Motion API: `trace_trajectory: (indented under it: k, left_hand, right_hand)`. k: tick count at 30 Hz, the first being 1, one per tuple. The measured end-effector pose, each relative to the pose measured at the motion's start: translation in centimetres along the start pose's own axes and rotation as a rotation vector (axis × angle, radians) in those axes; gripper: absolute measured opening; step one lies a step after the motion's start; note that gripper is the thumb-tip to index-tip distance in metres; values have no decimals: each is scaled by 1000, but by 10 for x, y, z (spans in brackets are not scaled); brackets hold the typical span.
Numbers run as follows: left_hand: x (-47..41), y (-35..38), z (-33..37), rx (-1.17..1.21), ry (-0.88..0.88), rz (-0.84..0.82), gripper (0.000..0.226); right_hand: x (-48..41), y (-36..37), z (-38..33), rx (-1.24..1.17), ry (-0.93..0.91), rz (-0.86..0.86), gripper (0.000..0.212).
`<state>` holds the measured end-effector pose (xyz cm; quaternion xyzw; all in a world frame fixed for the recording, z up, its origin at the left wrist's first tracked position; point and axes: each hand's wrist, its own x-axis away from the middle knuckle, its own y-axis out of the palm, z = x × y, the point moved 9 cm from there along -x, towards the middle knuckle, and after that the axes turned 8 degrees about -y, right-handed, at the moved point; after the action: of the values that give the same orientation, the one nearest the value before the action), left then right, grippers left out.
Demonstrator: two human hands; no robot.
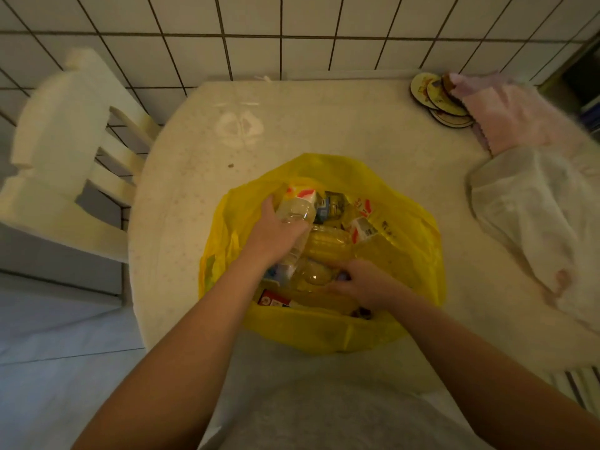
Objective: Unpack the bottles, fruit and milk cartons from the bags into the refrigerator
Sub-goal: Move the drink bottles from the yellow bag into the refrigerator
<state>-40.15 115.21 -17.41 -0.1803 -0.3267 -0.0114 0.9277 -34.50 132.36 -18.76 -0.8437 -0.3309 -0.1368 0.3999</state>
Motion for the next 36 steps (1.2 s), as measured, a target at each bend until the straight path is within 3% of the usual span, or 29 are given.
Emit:
trace_trajectory:
  k: [5, 10, 18, 21, 26, 31, 36]
  left_hand:
    - [19, -21, -12, -23, -34, -9, 97]
    - [45, -27, -30, 71, -31, -12, 71]
    - [102, -11, -52, 354, -13, -156, 58]
    - [129, -3, -52, 386, 46, -204, 70]
    - [178, 0, -55, 457, 169, -83, 84]
    - [241, 7, -69, 475, 303, 34, 92]
    - [302, 22, -114, 502, 299, 192, 74]
  right_hand:
    - [18, -45, -18, -11, -85, 310, 28]
    - [46, -75, -23, -40, -148, 569, 30]
    - [116, -118, -48, -51, -313, 941, 21]
    - [149, -128, -72, -61, -425, 1046, 21]
    - [203, -123, -103, -102, -592, 1082, 22]
    - [251, -96, -118, -196, -705, 1002, 28]
    - [278, -48, -121, -284, -789, 871, 32]
